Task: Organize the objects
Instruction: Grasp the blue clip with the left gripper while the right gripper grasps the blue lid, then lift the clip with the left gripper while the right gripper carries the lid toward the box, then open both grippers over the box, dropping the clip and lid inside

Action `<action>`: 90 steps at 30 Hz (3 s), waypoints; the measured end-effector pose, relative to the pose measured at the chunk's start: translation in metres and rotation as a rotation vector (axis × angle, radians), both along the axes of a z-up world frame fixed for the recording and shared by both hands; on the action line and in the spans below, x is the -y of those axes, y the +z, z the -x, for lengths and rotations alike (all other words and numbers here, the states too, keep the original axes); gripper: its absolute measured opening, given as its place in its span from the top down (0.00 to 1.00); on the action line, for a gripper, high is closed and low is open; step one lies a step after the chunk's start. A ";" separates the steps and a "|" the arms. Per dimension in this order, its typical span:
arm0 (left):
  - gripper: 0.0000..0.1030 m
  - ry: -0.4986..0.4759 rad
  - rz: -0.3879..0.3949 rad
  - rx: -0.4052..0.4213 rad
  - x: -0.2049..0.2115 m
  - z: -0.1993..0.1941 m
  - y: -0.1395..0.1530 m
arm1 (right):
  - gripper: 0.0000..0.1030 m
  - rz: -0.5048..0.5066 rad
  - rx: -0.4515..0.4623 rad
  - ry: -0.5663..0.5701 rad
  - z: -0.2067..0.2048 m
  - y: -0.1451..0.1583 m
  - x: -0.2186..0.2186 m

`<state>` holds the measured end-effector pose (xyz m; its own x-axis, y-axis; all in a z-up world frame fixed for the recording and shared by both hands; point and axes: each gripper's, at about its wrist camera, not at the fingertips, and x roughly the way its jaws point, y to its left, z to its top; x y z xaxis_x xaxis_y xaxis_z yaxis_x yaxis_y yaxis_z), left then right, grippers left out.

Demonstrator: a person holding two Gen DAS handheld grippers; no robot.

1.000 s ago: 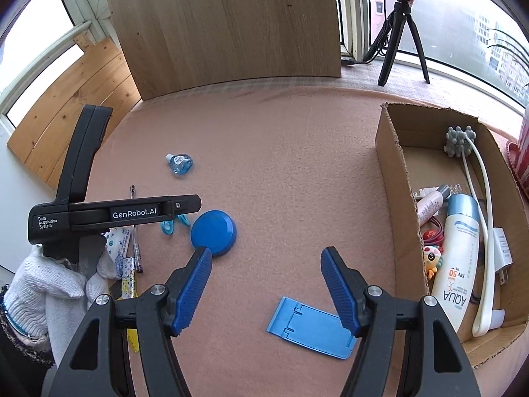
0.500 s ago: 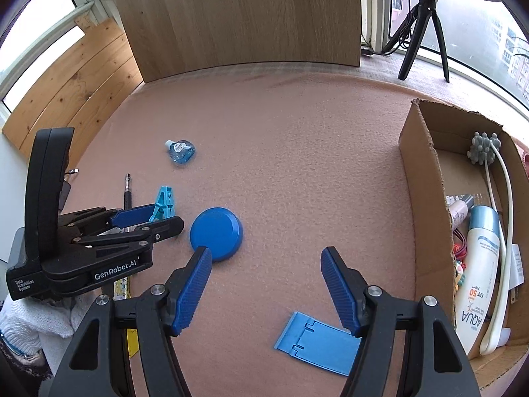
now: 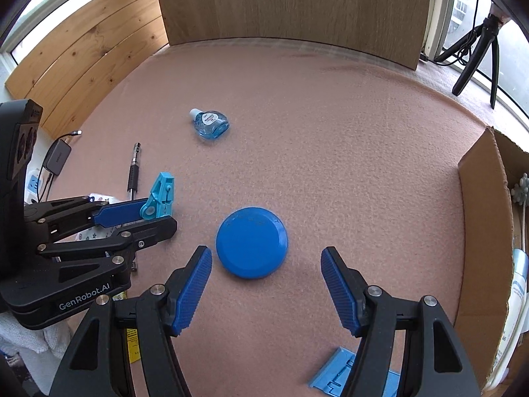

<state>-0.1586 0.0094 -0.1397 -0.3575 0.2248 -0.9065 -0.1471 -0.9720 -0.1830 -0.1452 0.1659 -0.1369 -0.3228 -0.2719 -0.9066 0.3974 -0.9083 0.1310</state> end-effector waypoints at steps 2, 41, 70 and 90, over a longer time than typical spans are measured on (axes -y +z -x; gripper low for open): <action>0.67 0.005 0.003 0.002 0.000 0.001 0.000 | 0.37 -0.016 0.006 0.013 0.002 -0.005 0.004; 0.67 -0.088 -0.045 -0.109 -0.052 -0.042 0.053 | 0.55 0.059 -0.074 -0.151 -0.038 0.034 -0.060; 0.67 -0.337 -0.148 -0.206 -0.230 -0.027 0.110 | 0.55 0.093 -0.234 -0.487 -0.101 0.113 -0.234; 0.67 -0.319 -0.102 -0.192 -0.309 0.026 0.090 | 0.55 0.100 -0.204 -0.469 -0.082 0.095 -0.271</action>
<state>-0.1843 0.3181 -0.0500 -0.4159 0.4375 -0.7973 -0.4800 -0.8502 -0.2161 -0.0632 0.4365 -0.0418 -0.5981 -0.1376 -0.7895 -0.0231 -0.9818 0.1886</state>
